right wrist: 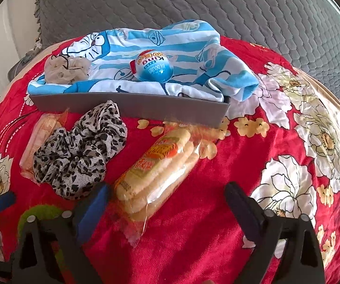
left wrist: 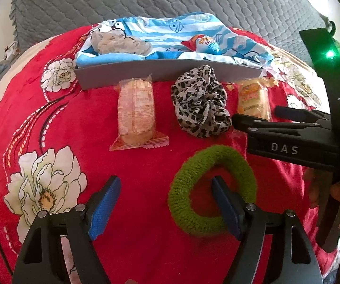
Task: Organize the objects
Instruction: 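Close left tool on the green ring while right tool grasps the bread-stick packet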
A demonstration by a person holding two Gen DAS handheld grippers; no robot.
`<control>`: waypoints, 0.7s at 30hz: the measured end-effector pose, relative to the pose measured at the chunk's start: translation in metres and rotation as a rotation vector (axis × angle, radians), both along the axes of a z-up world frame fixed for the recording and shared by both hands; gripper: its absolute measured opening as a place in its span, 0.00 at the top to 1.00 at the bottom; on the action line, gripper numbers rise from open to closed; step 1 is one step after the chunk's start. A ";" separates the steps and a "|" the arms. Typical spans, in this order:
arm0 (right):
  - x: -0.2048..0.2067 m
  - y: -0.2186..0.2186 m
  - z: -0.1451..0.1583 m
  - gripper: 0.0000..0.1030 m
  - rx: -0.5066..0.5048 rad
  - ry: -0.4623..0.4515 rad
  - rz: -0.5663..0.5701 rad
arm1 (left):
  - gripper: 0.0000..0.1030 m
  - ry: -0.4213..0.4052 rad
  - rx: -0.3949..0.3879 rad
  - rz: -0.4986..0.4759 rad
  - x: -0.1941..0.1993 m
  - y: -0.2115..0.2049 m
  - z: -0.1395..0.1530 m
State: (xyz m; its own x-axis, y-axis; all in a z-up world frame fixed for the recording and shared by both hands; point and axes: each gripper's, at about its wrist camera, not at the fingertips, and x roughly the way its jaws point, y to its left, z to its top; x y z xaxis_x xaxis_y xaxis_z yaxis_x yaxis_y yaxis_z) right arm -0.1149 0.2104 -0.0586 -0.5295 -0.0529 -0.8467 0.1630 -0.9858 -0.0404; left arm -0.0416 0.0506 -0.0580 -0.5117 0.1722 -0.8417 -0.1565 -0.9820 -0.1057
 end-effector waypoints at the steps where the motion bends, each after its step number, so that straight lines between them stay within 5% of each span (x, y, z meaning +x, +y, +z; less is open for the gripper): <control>1: 0.000 0.000 0.000 0.15 -0.005 -0.004 0.002 | 0.24 -0.002 0.009 -0.006 0.000 0.000 0.000; 21: 0.000 0.002 0.002 0.55 -0.067 -0.012 0.031 | 0.72 -0.016 0.064 -0.099 0.003 0.009 0.001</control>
State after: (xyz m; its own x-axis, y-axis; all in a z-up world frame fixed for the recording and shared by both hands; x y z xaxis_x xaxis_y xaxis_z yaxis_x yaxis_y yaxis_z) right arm -0.1145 0.2128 -0.0564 -0.5161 -0.1256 -0.8473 0.1936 -0.9807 0.0275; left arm -0.0383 0.0594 -0.0574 -0.4766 0.2746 -0.8351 -0.2500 -0.9531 -0.1707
